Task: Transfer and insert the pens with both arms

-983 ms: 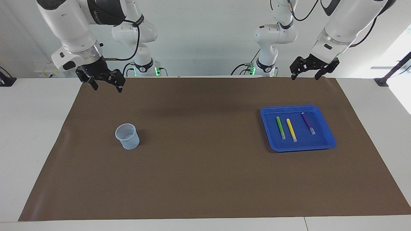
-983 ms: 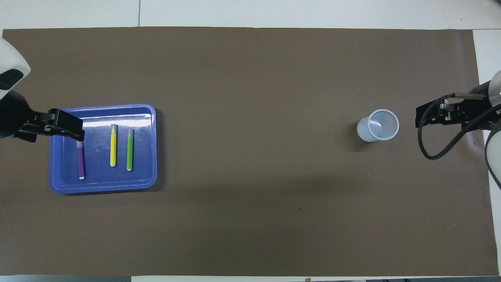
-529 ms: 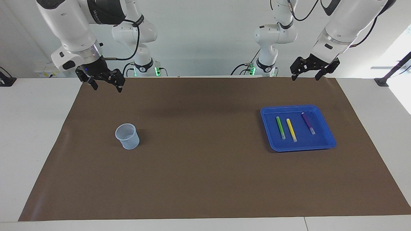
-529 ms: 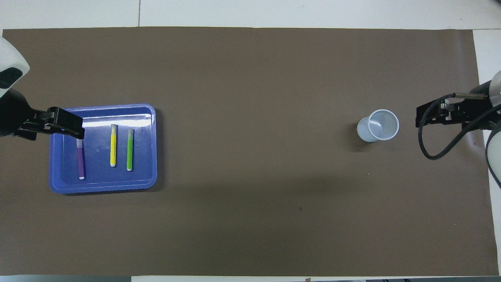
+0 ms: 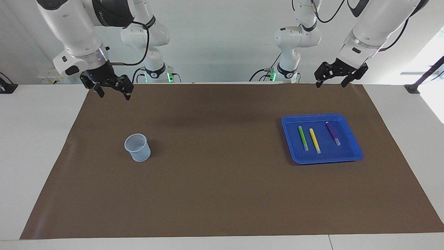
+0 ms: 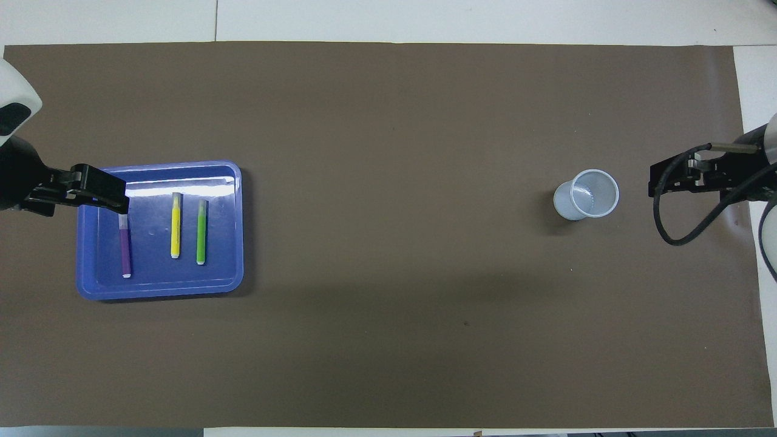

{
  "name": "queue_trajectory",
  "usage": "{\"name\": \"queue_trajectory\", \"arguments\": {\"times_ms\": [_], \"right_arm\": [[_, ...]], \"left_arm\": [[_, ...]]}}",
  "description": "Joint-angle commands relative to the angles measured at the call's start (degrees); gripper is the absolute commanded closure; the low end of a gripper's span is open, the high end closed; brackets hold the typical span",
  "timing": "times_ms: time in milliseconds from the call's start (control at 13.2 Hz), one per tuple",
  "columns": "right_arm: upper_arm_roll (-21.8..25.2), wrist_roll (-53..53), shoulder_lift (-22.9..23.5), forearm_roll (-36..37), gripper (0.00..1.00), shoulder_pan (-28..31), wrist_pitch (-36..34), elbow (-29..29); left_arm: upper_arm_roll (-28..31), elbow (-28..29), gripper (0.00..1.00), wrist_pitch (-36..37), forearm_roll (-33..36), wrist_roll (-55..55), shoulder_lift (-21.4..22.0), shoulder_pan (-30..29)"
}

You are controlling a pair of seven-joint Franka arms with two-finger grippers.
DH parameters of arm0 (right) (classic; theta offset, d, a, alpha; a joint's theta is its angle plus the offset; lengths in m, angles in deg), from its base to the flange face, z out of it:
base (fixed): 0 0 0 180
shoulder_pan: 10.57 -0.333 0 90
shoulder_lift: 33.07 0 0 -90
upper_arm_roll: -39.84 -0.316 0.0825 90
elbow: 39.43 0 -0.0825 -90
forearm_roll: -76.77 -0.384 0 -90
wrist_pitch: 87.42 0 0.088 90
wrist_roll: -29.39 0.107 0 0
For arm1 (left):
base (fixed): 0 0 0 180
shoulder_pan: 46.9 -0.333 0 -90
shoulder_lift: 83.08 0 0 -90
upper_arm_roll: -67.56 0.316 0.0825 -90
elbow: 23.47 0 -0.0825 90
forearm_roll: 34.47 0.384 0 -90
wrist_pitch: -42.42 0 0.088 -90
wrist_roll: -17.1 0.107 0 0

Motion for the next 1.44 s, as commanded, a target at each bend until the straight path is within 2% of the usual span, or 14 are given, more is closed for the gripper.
{"name": "queue_trajectory", "arguments": {"times_ms": [0,151,454,605,756,832,983,1210,1361], "right_arm": [[-0.37,0.55,-0.42,-0.40,0.00,0.26,0.35,0.48],[-0.37,0.55,-0.51,-0.40,0.00,0.26,0.35,0.48],[-0.37,0.64,-0.51,-0.40,0.00,0.26,0.35,0.57],[-0.37,0.72,-0.51,-0.40,0.00,0.26,0.18,0.57],[-0.37,0.73,-0.51,-0.40,0.00,0.53,0.09,0.48],[-0.37,0.73,-0.51,-0.40,0.00,0.61,0.09,0.56],[-0.37,0.73,-0.51,-0.40,0.00,0.53,0.09,0.57],[-0.37,0.73,-0.51,-0.40,0.00,0.61,0.09,0.57],[-0.37,0.73,-0.51,-0.40,0.00,0.61,0.00,0.57]], "left_arm": [[0.03,1.61,0.00,-0.90,0.41,0.07,0.84,-0.13],[0.11,4.41,0.00,-2.38,0.41,-0.37,2.33,-0.13],[0.29,18.55,0.00,-12.48,0.41,2.34,8.13,-5.47],[0.38,22.52,0.00,-15.30,0.32,5.85,7.88,-8.11],[0.38,29.70,0.00,-23.27,0.41,9.11,7.87,-10.40],[0.38,33.22,0.00,-27.31,0.41,11.38,7.44,-11.37],[0.38,37.11,0.00,-34.62,0.41,18.05,3.76,-13.74],[0.64,38.18,0.00,-40.96,0.50,19.41,-1.43,-16.29],[0.64,39.32,0.00,-43.17,0.50,19.49,-2.31,-16.91]]}}
